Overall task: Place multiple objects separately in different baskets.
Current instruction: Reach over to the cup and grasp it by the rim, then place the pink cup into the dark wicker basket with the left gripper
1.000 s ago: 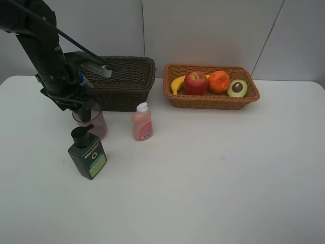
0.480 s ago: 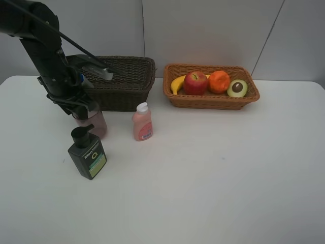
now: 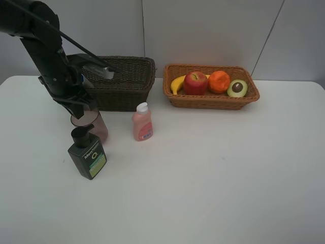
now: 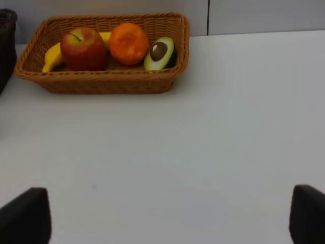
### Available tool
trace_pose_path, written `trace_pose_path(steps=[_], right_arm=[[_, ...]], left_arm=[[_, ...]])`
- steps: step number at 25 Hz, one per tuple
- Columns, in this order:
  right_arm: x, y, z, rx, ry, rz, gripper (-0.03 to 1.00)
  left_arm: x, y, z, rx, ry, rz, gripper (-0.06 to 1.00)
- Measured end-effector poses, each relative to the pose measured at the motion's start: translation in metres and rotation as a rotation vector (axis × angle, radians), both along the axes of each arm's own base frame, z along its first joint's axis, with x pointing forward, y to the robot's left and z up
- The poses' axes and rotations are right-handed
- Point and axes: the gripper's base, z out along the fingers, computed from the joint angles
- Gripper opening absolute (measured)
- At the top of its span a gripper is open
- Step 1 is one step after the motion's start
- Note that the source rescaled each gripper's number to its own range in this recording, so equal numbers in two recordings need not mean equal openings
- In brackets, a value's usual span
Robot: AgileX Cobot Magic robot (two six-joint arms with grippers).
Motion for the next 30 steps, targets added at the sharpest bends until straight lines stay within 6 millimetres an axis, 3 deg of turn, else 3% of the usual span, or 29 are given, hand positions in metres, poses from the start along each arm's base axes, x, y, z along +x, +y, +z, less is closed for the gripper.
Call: trace_pose_path(steps=[14,30], right_arm=[[0.0,0.0,0.0,0.0,0.0,0.0,1.0],[0.0,0.0,0.0,0.001,0.0,0.0,1.0]], left_arm=[[0.001,0.003,0.004,0.027,0.031,0.001,0.0],[0.019,0.002,0.06,0.078,0.056,0.018,0.0]])
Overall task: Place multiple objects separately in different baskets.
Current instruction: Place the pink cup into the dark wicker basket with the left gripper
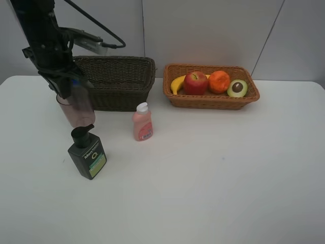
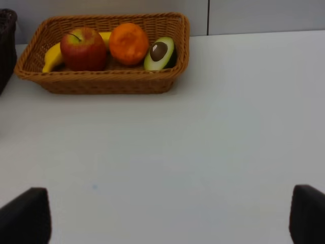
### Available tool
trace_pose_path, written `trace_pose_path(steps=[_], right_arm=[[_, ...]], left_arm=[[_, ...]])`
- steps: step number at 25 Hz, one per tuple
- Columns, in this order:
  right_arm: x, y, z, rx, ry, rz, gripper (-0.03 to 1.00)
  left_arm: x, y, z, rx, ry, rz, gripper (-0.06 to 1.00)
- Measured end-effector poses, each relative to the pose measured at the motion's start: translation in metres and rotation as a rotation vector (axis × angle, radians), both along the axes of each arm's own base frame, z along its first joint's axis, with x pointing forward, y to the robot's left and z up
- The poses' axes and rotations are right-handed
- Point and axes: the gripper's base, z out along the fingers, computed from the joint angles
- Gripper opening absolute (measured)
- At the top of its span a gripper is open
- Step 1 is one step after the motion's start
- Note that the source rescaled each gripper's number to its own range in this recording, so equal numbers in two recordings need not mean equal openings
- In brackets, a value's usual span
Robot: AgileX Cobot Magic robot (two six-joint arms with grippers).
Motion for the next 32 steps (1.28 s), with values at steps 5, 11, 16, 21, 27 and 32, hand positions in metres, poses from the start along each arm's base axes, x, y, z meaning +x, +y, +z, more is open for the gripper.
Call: trace_pose_path(steps=[5,11,16,21,27,32], right_arm=[[0.0,0.0,0.0,0.0,0.0,0.0,1.0],[0.0,0.0,0.0,-0.001,0.0,0.0,1.0],[0.0,0.0,0.0,-0.001,0.0,0.0,1.0],[0.0,0.0,0.0,-0.001,0.0,0.0,1.0],[0.0,0.0,0.0,-0.001,0.0,0.0,1.0],[0.0,0.0,0.0,-0.001,0.0,0.0,1.0]], left_arm=[[0.01,-0.006,0.021,-0.051,-0.07,0.009,0.0],[0.018,-0.015,0.043,-0.154,-0.121,0.03,0.0],[0.024,-0.019,0.063,-0.188,-0.186,0.028,0.0],[0.028,-0.018,0.075,-0.178,-0.234,0.021,0.0],[0.035,-0.012,0.078,-0.111,-0.318,0.004,0.0],[0.05,-0.011,0.075,-0.081,-0.447,-0.016,0.0]])
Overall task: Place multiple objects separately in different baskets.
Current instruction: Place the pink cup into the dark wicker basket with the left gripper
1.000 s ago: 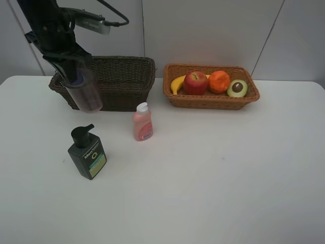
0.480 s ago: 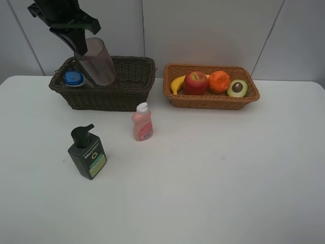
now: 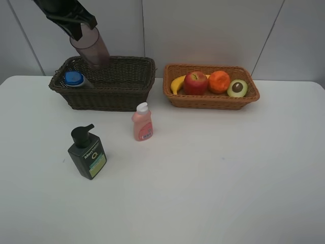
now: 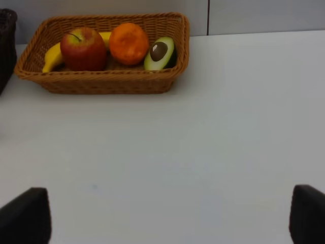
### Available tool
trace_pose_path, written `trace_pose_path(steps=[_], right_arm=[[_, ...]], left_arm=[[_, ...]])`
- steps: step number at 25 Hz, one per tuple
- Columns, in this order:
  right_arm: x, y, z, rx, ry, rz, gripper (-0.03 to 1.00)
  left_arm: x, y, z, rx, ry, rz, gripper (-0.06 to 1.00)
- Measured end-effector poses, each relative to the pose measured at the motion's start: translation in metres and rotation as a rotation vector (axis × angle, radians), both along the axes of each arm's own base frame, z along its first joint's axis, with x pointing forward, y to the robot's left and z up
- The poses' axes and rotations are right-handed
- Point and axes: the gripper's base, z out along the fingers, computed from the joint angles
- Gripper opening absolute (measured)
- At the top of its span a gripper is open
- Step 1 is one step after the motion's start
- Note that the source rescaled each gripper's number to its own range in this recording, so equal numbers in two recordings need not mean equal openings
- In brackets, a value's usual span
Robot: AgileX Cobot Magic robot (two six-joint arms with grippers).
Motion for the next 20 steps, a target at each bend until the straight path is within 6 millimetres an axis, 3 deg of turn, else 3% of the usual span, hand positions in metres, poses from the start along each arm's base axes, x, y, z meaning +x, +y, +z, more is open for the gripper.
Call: trace_pose_path(steps=[9,20], right_arm=[[0.0,0.0,0.0,0.0,0.0,0.0,1.0],[0.0,0.0,0.0,0.0,0.0,0.0,1.0]], left_arm=[[0.029,-0.004,-0.04,0.056,-0.071,-0.025,0.0],[0.049,-0.01,-0.093,0.063,-0.043,-0.041,0.0]])
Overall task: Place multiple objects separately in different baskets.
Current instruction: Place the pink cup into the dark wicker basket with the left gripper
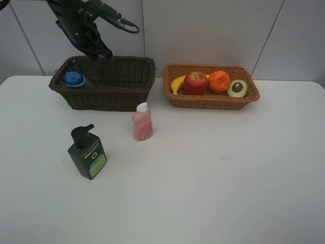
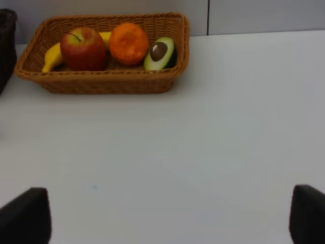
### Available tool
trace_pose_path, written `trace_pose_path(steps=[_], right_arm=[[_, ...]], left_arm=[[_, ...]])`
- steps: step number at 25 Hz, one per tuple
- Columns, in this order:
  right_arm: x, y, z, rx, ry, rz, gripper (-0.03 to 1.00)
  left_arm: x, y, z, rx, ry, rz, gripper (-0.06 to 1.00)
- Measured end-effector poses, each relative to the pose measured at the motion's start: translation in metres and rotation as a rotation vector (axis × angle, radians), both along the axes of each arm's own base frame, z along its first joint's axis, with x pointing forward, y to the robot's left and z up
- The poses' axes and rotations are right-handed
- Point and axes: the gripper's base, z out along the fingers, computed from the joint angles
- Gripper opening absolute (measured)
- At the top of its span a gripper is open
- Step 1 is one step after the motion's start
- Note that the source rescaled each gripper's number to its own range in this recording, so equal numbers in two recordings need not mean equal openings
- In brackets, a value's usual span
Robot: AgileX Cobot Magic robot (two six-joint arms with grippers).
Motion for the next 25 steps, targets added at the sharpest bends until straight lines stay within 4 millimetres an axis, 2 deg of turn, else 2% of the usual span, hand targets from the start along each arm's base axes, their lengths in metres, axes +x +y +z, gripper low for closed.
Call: trace_pose_path(steps=[4,22,24,25], right_arm=[[0.0,0.0,0.0,0.0,0.0,0.0,1.0],[0.0,0.0,0.0,0.0,0.0,0.0,1.0],[0.0,0.0,0.0,0.0,0.0,0.0,1.0],[0.0,0.0,0.0,0.0,0.0,0.0,1.0]], left_arm=[[0.0032,-0.0011,-0.0117,0.002,0.009,-0.002,0.0],[0.0044,-0.0014,-0.0131,0.024,-0.002,-0.044,0.0],[0.0044,-0.0014,-0.0131,0.026,-0.002,-0.047,0.04],[0.0044,-0.0014,-0.0131,0.026,-0.002,-0.047,0.09]])
